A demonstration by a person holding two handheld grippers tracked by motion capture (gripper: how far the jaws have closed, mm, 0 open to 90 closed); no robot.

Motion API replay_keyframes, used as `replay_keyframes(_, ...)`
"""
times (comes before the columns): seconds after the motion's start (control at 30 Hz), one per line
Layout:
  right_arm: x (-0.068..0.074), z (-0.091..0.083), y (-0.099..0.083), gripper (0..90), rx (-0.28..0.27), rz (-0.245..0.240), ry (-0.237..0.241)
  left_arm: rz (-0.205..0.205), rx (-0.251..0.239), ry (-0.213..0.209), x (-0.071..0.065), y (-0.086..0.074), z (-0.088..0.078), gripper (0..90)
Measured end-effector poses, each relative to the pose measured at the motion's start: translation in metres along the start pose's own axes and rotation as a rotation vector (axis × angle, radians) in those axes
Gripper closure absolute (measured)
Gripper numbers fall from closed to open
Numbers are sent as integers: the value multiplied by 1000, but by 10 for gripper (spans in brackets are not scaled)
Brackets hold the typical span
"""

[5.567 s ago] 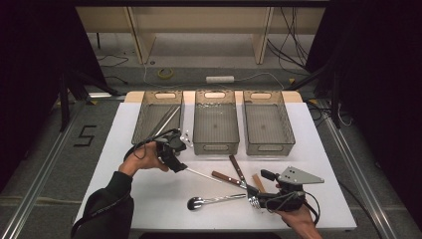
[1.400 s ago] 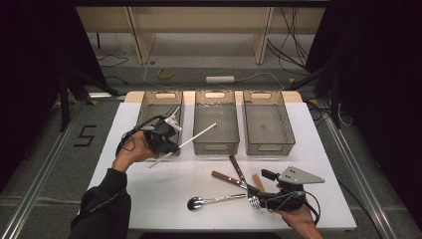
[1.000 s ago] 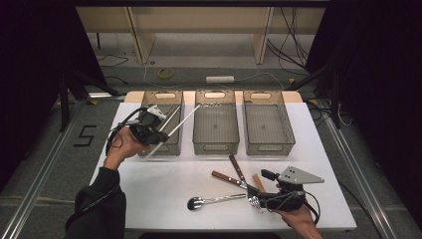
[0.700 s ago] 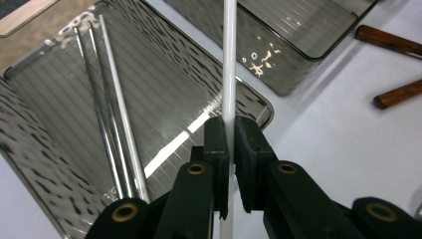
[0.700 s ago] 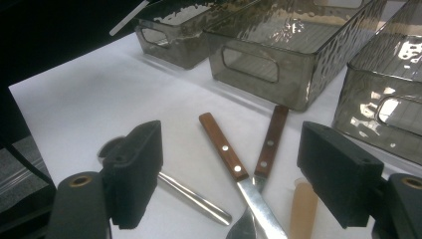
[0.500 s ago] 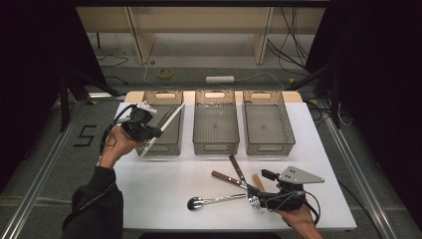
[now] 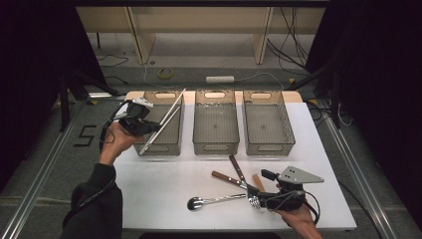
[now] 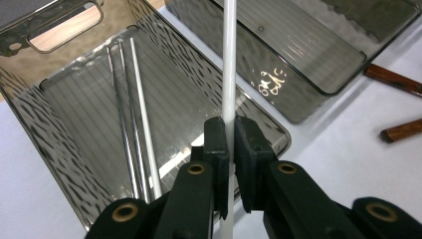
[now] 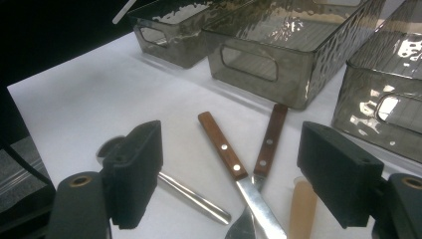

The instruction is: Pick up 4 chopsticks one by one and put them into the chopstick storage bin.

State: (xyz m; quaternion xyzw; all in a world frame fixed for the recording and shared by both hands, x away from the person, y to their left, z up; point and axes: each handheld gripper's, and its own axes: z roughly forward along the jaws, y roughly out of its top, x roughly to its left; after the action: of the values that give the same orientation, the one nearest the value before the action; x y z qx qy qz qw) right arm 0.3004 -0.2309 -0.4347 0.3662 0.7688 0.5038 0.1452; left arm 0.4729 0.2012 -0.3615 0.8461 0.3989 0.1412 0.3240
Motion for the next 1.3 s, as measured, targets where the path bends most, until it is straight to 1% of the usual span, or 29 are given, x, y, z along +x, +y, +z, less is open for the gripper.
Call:
replay_keyframes(0.07,0,0,0,270,0,2,0,-4,1,1,3,2,2,841)
replay_keyframes(0.1,0,0,0,270,0,3,0,-3,9,1,5,4,3,841)
replay_keyframes(0.13,-1,0,0,270,1,4,-1,-11,0,10,7,6,3,841)
replay_keyframes(0.2,-1,0,0,270,2,4,0,-20,-3,14,11,10,1,841)
replay_keyframes(0.37,0,0,0,270,1,7,1,-27,-11,44,19,20,-3,841)
replay_keyframes(0.57,0,0,-1,270,0,4,2,-57,-4,75,32,24,4,842)
replay_keyframes(0.63,-1,0,-1,270,0,5,2,-74,-10,79,37,24,7,841)
replay_keyframes(0.73,-1,0,-1,270,0,5,3,-80,-10,91,41,25,10,841)
replay_keyframes(0.87,-1,0,-1,269,1,6,4,-95,-20,108,44,23,14,841)
replay_keyframes(1.17,-1,-1,-1,270,0,8,4,-135,-31,132,52,11,26,841)
replay_keyframes(1.3,-1,-1,-1,270,1,7,4,-142,-41,142,54,7,30,841)
